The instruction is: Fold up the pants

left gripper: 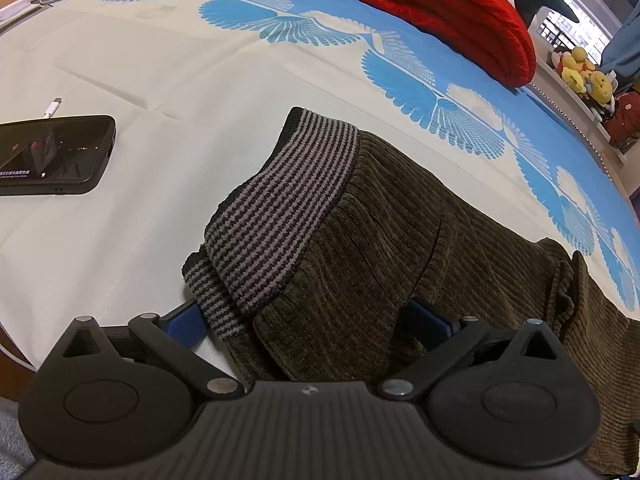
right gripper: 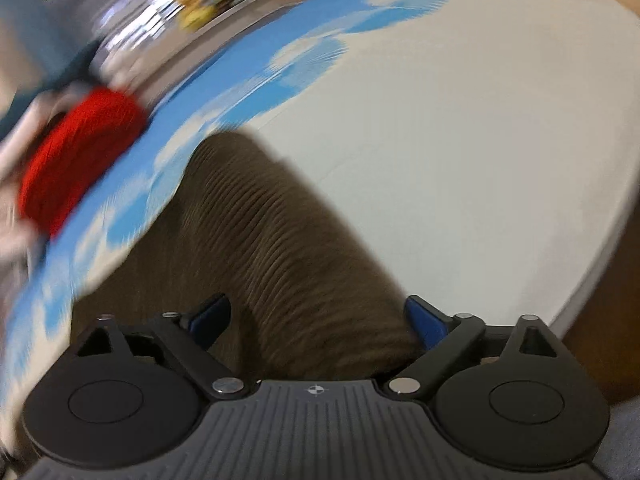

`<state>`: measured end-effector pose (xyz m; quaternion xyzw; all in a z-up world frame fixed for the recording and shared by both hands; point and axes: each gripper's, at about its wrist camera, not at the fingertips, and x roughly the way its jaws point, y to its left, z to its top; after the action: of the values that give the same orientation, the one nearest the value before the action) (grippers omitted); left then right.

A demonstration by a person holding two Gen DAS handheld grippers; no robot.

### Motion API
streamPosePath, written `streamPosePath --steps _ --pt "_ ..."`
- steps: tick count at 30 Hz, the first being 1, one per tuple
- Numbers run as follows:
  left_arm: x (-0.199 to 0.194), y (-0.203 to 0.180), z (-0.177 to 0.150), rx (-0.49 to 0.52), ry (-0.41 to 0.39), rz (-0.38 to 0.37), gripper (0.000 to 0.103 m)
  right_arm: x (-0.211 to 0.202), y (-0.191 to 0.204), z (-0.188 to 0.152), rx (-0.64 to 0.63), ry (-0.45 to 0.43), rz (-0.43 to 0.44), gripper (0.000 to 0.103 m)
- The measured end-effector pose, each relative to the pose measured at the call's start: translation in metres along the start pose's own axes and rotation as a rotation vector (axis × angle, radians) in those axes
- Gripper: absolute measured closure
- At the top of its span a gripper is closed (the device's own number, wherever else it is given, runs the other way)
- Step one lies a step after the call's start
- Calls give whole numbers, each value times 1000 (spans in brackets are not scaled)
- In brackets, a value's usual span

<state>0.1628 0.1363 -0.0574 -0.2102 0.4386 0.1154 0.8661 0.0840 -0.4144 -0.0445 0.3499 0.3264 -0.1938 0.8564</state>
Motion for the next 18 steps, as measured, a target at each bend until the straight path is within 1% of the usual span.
streamPosePath --steps 3,5,6,7,8,9,10,11,12,13,14,15,16,18 --pt "0 0 0 1 -2 2 0 3 5 -1 -40 0 -19 10" --pt "0 -1 0 -2 -1 4 0 5 12 -7 -119 16 -23 10" --pt "0 -1 0 -1 0 5 0 4 17 -11 -161 30 -10 11" --pt "0 -2 1 10 2 5 1 2 20 -14 -185 33 4 15" --pt "0 -3 1 21 2 5 2 -1 22 -17 -207 19 -4 19" --pt "-1 -3 1 27 2 5 4 -4 23 -19 -219 2 -23 33" --pt "-3 -2 2 23 -3 7 10 -5 20 -16 -202 1 -30 45" --pt "-6 0 3 16 -6 7 17 -5 16 -13 -162 8 -21 50" --pt "-8 2 4 10 -7 8 21 -6 12 -9 -127 15 -1 60" --pt "-11 5 6 0 -6 6 28 -8 11 -5 -113 15 14 66" --pt "-14 6 8 -5 -7 0 34 -10 13 -4 -122 6 13 68" --pt "-17 6 9 -2 -11 -3 36 -12 18 -2 -150 -10 4 71" --pt "-20 2 8 17 -15 -4 37 -14 21 -1 -174 -29 1 72" --pt "-22 -11 5 56 -13 -12 37 -20 23 7 -181 -67 5 73"
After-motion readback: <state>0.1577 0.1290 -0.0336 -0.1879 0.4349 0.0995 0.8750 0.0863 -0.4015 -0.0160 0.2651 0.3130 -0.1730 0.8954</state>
